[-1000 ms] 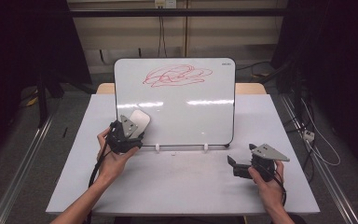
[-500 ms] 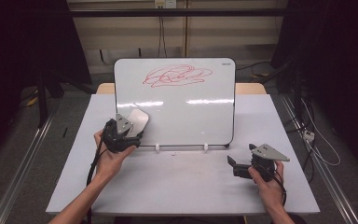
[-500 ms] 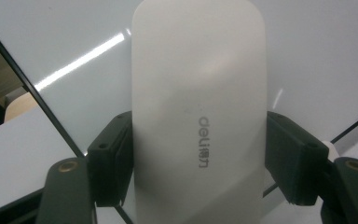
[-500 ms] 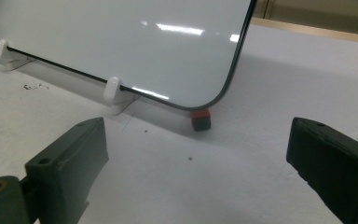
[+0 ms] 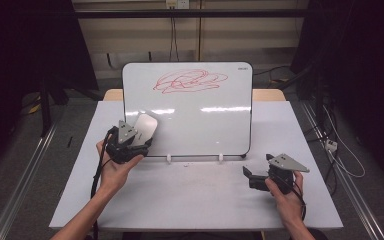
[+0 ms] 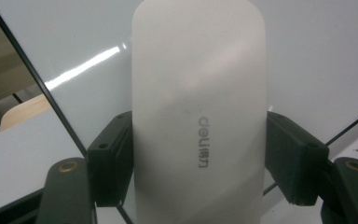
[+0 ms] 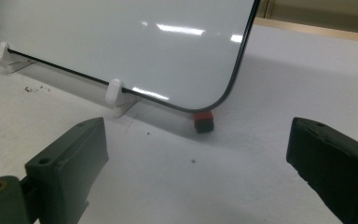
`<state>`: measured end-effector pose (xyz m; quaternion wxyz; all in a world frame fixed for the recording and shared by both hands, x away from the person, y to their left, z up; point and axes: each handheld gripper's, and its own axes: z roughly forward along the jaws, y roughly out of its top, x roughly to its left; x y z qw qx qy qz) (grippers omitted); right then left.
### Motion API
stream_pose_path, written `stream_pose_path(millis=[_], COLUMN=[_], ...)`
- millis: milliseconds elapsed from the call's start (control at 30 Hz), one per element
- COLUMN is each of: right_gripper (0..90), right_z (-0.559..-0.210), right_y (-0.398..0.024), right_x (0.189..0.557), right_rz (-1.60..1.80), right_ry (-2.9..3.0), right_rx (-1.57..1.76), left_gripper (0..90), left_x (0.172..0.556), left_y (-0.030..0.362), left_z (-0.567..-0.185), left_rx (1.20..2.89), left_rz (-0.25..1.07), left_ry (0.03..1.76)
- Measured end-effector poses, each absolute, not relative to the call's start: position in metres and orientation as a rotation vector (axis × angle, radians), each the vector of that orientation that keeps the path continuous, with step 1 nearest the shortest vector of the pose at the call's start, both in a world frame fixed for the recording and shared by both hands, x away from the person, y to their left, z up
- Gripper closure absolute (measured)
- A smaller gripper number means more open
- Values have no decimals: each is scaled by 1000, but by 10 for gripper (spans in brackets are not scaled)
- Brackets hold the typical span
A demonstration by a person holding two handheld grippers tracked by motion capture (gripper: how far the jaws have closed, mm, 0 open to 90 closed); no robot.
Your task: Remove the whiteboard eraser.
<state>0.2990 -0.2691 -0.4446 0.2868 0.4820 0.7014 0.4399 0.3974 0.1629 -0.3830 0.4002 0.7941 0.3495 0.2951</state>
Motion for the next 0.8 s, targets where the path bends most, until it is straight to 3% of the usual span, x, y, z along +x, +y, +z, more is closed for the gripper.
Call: stream_pose_path(millis=[800], right_gripper=[50], right_z=[-444], right_y=[-273], right_x=[295], right_rz=[1176], right_ry=[1870], right_rx=[1280], left_gripper=[311], left_x=[395], left_y=[166], left_z=[-353], left_rx=[1918], left_rz=[791], left_ry=[884])
